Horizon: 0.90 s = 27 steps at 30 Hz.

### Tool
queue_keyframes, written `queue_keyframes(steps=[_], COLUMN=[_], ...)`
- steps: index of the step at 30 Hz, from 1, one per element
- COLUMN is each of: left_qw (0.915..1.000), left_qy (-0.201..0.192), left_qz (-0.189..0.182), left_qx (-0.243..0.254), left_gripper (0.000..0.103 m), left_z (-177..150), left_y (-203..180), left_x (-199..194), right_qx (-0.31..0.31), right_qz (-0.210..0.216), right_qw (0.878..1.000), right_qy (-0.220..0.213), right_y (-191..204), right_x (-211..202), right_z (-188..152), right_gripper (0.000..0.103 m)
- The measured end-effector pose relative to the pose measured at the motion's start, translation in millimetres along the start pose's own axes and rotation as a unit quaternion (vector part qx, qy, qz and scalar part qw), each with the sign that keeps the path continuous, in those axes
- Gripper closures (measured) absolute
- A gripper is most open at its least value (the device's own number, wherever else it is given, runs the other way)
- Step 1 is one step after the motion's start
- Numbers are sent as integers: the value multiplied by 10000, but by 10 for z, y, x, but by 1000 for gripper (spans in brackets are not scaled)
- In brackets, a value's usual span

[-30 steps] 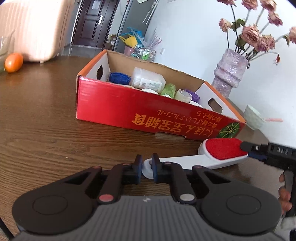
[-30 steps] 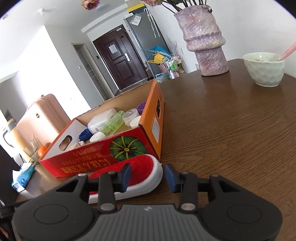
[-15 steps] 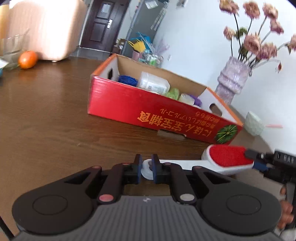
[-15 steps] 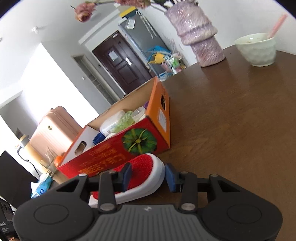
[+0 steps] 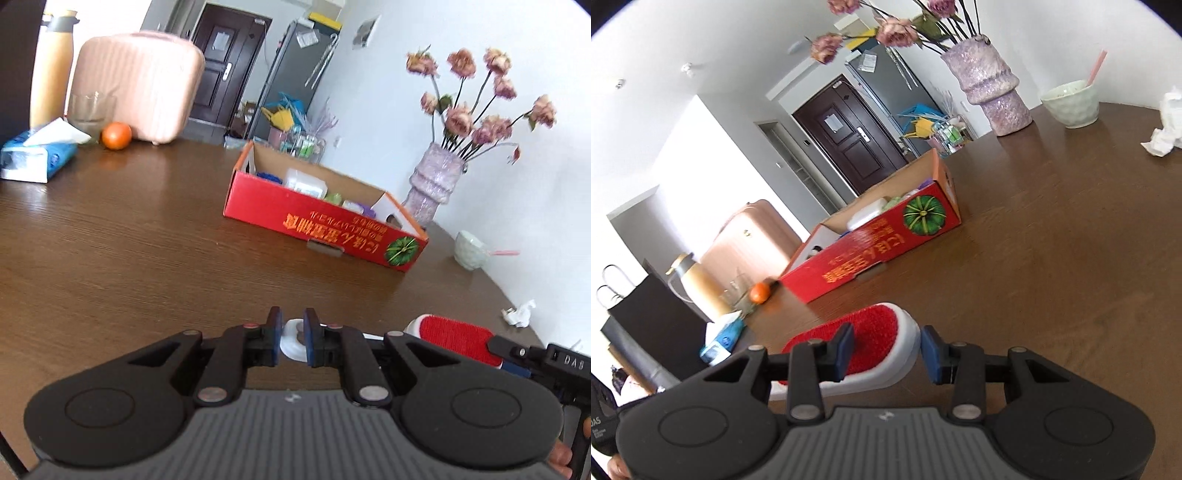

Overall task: Organize rigid objects
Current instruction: 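Lift the lint roller with both grippers and carry it over the red box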

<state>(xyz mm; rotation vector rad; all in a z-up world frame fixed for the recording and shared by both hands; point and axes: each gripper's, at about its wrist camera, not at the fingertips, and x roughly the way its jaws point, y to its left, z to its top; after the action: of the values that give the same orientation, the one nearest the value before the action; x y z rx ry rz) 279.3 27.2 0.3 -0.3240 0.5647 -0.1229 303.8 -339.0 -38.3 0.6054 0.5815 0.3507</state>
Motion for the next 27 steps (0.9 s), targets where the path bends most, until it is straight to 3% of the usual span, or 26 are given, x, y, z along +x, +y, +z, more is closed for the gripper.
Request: queue_keyframes(steps=[7, 13, 20, 27], left_qw=[9995, 9989, 9986, 9968], left_qy=[-288, -414, -412, -522], left_qz=[-117, -214, -315, -484], left_qx=[36, 66, 119, 378], left_gripper=[91, 91, 91, 91], left_z=[-46, 44, 324, 973], left_y=[-76, -112, -133, -210], left_x=[-395, -454, -179, 393], right_qx=[-106, -124, -97, -180], right_qz=[114, 182, 184, 184], right_qw=[9995, 9990, 9989, 9979], right_qy=[-277, -387, -428, -599], right_y=[170, 219, 179, 198], right_x=[-393, -452, -233, 240], right_z=[-113, -54, 183, 822], right_gripper=[64, 64, 64, 64])
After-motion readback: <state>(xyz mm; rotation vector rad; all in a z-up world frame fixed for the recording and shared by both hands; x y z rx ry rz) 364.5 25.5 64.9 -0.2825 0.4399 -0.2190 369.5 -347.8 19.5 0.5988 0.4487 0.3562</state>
